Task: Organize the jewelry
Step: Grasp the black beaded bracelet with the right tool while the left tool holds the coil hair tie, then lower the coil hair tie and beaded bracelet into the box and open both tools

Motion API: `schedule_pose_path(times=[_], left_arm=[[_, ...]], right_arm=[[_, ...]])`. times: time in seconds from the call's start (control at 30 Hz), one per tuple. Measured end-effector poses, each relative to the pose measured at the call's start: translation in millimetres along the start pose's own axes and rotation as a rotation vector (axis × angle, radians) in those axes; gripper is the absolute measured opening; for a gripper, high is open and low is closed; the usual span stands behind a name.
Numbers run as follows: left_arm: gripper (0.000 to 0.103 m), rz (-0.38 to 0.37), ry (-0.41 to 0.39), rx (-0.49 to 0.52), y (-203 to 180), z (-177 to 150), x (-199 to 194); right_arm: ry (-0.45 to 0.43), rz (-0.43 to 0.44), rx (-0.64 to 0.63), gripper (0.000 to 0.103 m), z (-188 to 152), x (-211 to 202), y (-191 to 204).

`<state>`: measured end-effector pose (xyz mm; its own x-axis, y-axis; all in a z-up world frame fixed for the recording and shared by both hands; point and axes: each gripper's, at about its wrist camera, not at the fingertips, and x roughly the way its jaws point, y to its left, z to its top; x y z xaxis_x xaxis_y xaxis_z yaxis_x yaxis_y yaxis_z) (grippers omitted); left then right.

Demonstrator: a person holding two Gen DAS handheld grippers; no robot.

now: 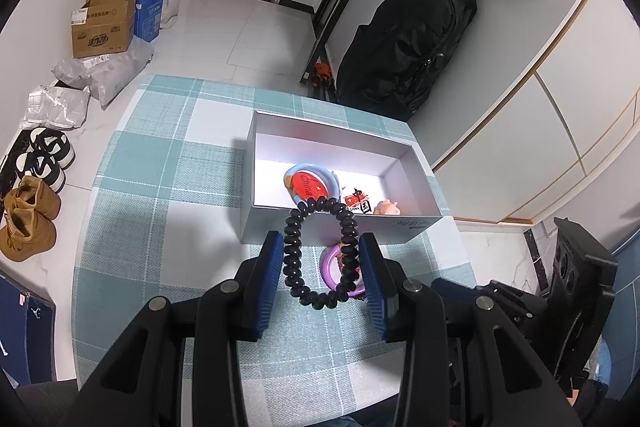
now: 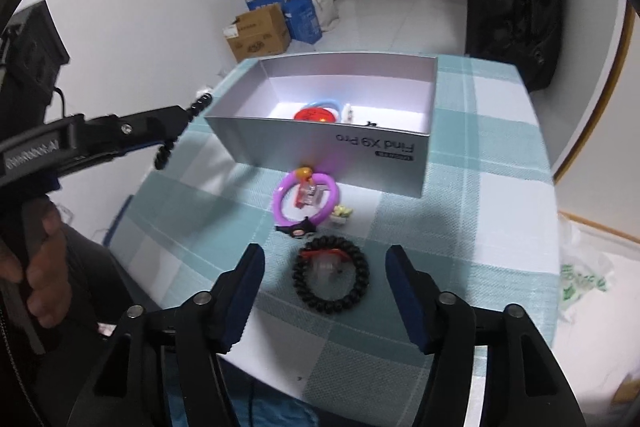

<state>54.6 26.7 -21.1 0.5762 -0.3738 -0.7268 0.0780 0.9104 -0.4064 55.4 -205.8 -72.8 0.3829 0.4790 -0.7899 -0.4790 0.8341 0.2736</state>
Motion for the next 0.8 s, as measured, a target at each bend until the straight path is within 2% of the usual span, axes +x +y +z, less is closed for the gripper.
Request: schedule_pose_path(times=[0.07, 0.2, 0.27, 0.5, 0.57, 0.8], left_arm=[[0.033, -0.001, 0.001, 0.000, 0, 0, 0], [0.033, 0.000, 0.000, -0.001, 0, 0, 0], [0.033, 0.000, -0.001, -0.003, 1, 0, 0], [0.033, -0.008, 0.002, -0.012, 2, 0, 1], [0.033, -0.009, 0.000, -0.011, 2, 1, 0], [0.033, -0.020, -0.021, -0.002, -1, 3, -3]], right_arm=[[0.022, 0.000, -0.009, 0.036, 0, 5, 2], [0.048, -0.014, -0.045, 0.023, 0, 15, 8], [0.054, -0.028, -0.057, 0.010, 1, 18, 9], [0.060, -0.091, -0.112, 0.009, 0, 22, 15], [0.055, -0.098, -0.117, 0.004, 0, 21, 16], [-0.019, -0.046, -0.056, 0.004, 9, 4, 6]])
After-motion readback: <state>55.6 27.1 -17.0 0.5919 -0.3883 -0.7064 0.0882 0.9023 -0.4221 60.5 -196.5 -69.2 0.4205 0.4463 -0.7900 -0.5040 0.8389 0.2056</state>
